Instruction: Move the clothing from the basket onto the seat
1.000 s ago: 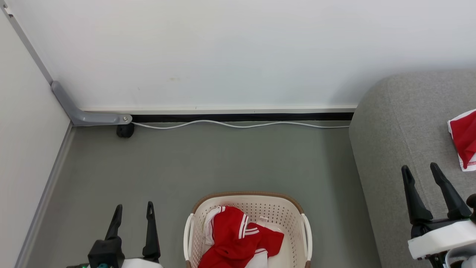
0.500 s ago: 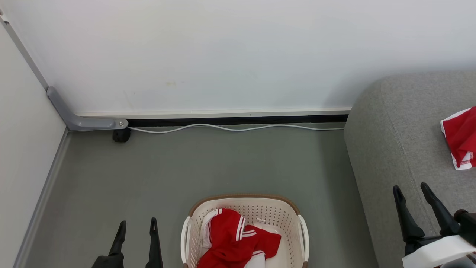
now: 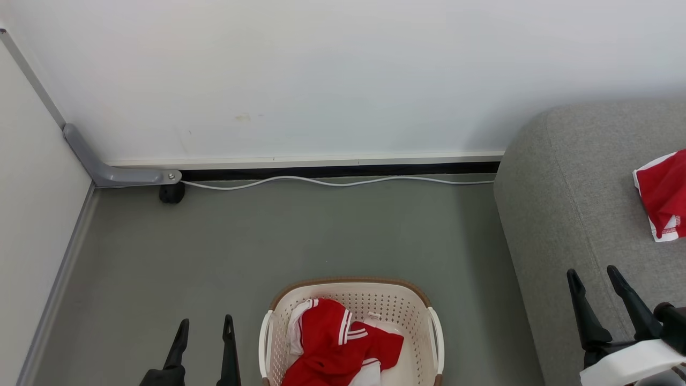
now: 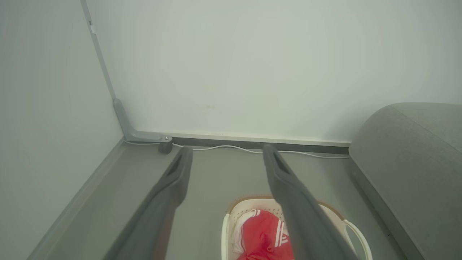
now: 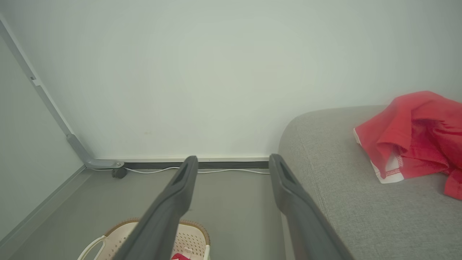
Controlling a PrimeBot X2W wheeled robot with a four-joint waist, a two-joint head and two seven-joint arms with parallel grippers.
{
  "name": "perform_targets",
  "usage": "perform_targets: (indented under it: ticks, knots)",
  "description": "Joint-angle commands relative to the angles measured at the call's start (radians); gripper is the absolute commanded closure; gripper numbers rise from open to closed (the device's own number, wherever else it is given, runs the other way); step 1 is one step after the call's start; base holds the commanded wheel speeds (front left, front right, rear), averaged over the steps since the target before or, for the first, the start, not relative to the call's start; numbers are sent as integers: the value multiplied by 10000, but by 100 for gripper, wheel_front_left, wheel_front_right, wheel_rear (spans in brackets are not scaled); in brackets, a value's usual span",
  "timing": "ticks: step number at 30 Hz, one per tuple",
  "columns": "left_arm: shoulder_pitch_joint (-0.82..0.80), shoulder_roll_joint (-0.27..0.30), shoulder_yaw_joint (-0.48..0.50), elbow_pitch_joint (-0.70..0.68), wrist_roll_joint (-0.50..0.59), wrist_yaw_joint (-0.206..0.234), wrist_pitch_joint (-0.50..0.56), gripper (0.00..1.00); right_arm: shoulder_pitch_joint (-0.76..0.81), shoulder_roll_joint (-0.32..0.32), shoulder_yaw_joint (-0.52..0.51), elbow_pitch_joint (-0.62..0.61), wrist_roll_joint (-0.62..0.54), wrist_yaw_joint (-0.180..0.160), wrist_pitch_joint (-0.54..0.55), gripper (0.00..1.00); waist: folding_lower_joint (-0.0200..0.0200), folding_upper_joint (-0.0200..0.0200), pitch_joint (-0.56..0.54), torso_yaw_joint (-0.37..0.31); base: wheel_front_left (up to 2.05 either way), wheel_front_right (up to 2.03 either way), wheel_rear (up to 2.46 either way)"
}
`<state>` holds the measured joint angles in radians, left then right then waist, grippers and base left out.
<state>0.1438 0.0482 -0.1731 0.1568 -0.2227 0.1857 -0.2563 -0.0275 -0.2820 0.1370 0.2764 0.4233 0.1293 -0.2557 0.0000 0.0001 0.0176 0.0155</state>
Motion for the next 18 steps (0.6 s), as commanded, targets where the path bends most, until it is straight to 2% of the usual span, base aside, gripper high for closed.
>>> perform_targets:
  ticks: [1,8,18]
  knots:
    - [-237,21,247,-295,-58,82,-55,0,-310,-181,97,-271,30,14,-61,0,0,-1,40,-11,0,0,0]
    - [-435,21,-224,-188,-162,274,-55,0,-447,-333,-39,-707,194,14,-61,0,0,-1,564,-47,0,0,0]
    - [-1141,20,-1370,267,-544,913,-55,0,-952,-864,-244,-1507,680,14,-61,0,0,-1,1947,-197,0,0,0]
